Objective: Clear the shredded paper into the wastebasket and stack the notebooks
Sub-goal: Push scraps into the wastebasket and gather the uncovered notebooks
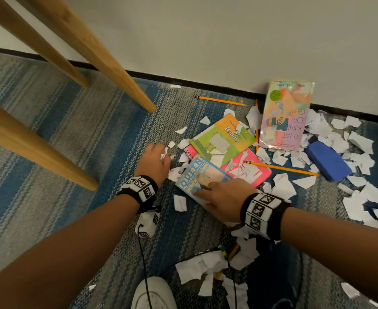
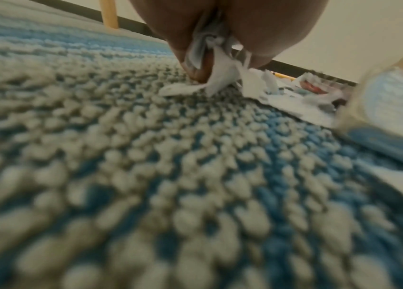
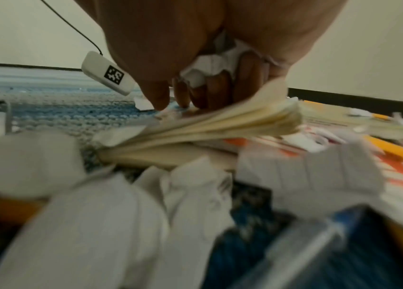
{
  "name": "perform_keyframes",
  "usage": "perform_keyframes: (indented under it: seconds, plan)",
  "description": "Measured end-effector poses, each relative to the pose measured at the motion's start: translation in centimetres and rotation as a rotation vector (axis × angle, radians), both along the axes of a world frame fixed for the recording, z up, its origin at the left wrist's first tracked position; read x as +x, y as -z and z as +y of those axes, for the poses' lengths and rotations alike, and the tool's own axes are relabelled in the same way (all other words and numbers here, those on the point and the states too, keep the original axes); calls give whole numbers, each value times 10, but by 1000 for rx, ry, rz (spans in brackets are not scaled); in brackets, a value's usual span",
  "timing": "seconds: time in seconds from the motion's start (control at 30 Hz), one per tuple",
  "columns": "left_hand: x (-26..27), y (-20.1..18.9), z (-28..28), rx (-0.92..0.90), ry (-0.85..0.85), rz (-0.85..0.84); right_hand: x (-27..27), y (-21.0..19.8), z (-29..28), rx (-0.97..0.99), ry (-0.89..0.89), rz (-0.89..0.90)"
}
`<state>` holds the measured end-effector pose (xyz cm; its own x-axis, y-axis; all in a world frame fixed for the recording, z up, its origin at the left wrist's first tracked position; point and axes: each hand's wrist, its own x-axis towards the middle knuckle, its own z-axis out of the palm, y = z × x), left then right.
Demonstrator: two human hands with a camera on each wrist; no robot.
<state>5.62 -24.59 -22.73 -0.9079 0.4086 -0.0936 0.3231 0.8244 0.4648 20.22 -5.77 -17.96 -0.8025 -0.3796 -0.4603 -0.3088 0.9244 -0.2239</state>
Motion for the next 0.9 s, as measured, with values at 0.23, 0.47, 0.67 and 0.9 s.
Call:
perform_keyframes:
  seconds: [0.23, 0.47, 0.67, 0.9]
  plan:
    - [-1, 4, -4, 24, 61, 18, 30, -12, 43, 24, 80, -48]
    - [0, -11, 5, -269, 237, 37, 19, -6, 45, -163, 266, -6]
    - [-2, 3, 0, -352, 450, 193, -34, -10, 38, -340, 472, 129]
    - [-28, -9, -6, 52, -8, -16, -82, -8, 37, -295, 539, 161]
